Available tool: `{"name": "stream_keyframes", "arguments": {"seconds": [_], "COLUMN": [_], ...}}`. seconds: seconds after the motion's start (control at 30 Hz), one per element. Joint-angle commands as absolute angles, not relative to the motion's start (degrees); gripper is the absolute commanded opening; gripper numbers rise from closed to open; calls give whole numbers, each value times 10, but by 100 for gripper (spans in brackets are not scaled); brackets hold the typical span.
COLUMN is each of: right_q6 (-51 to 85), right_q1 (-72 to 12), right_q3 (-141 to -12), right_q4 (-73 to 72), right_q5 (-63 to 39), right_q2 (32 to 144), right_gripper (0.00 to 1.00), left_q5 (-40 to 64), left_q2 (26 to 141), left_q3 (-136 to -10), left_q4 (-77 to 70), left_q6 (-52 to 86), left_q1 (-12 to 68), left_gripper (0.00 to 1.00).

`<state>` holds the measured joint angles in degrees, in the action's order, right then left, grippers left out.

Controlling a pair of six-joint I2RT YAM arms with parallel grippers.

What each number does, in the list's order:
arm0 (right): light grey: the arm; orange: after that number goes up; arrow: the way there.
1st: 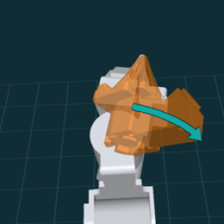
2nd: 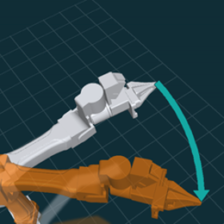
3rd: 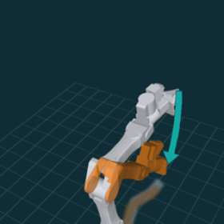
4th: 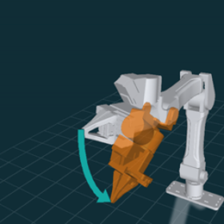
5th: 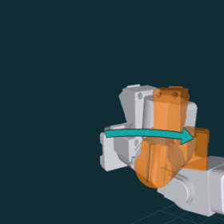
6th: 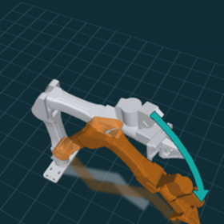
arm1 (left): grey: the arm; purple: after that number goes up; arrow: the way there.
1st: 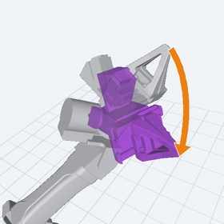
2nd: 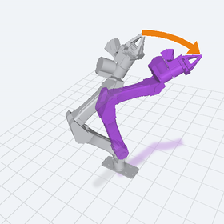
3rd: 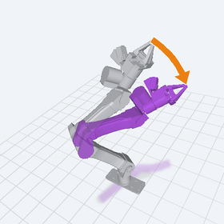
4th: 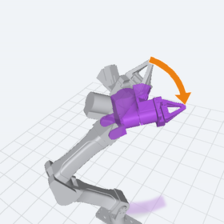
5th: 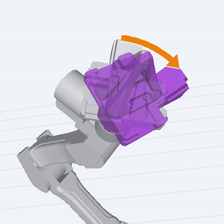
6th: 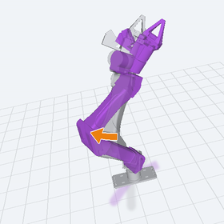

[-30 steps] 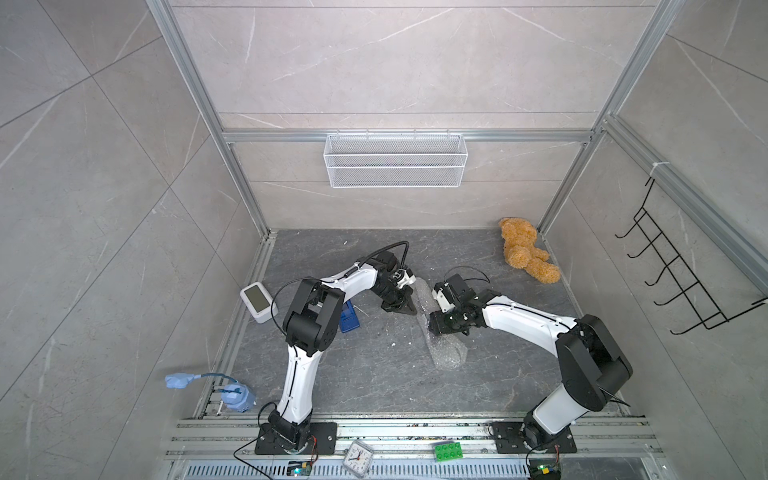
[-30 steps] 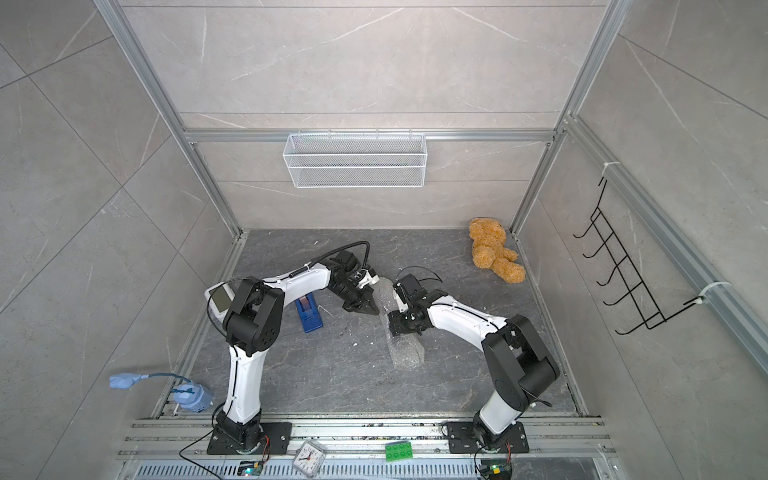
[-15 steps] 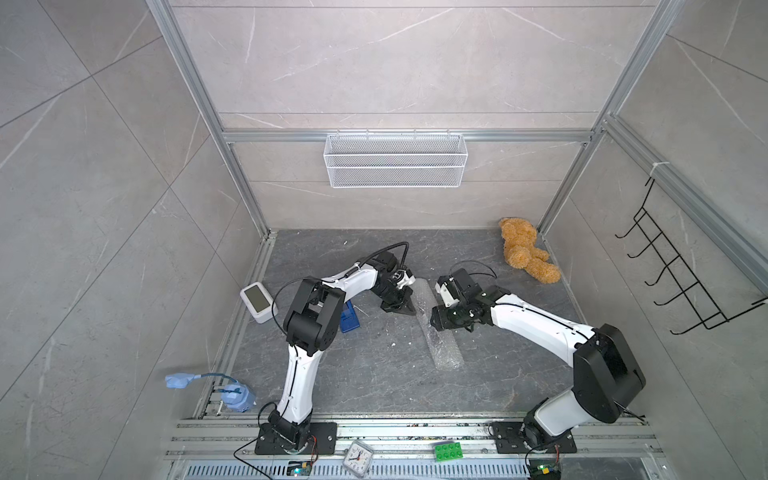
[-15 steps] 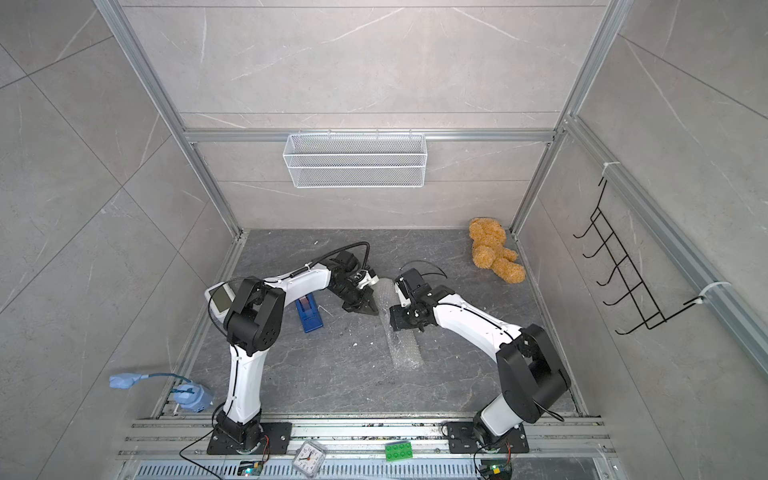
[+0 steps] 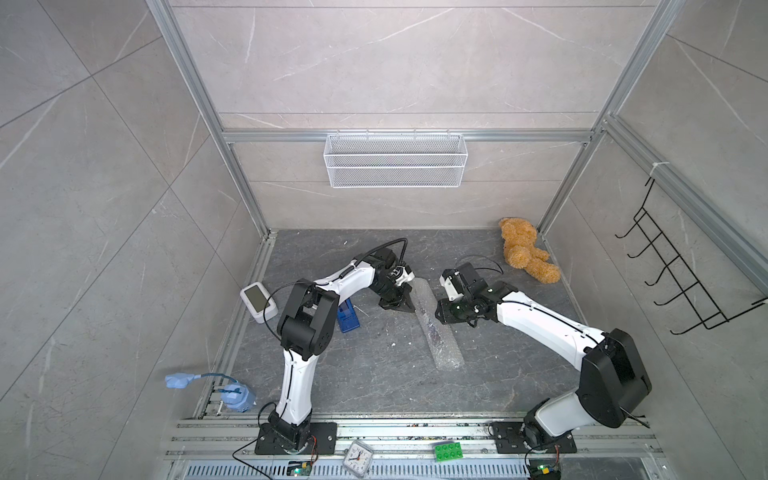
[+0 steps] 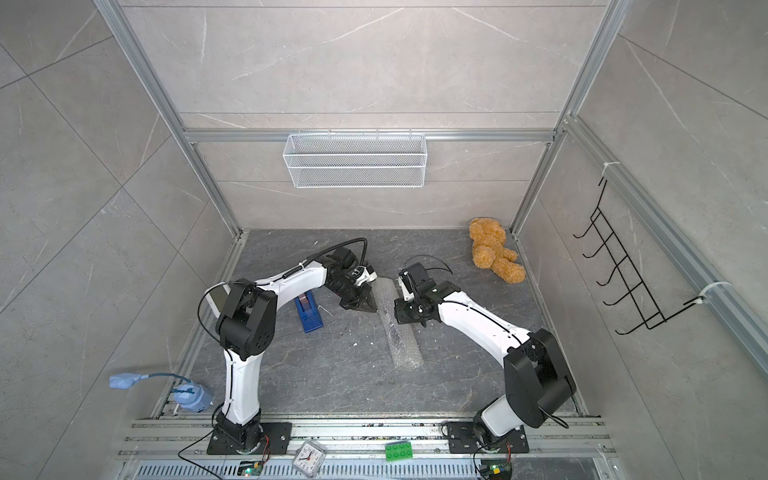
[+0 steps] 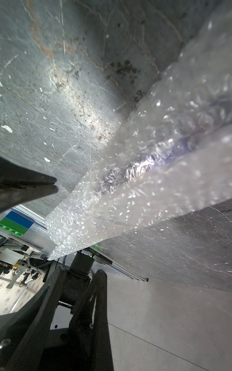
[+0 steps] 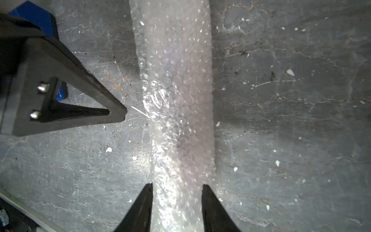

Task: Wrap wine bottles in bubble wrap
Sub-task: Stick the tape on the bubble wrap.

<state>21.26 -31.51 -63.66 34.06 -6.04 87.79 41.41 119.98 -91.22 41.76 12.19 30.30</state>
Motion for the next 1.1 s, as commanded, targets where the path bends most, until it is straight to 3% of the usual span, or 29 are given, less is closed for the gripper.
{"name": "stream_keyframes", "arguments": {"seconds": [0.0,0.27,0.6,1.07], "right_q6": [224,213,201,213], "right_q1": [-307,-302,-302,-302], "right_q3": [-647,-664,-669,-635], "right_q4": [339,324,309,313], "right_q5": [-67,-103,-119,-31], "right_q2": [890,931,987,1025], "right_gripper": [42,53,60,66], "left_q5": [407,406,408,410], "left_q2": [1177,1205,1244,1270], "left_q3": [-908,-914,-919,-932], "left_q4": [429,424,418,408], "left_q6": [115,116,117,119], "left_q1": [292,284,283,284], "left_gripper": [0,0,0,0]}}
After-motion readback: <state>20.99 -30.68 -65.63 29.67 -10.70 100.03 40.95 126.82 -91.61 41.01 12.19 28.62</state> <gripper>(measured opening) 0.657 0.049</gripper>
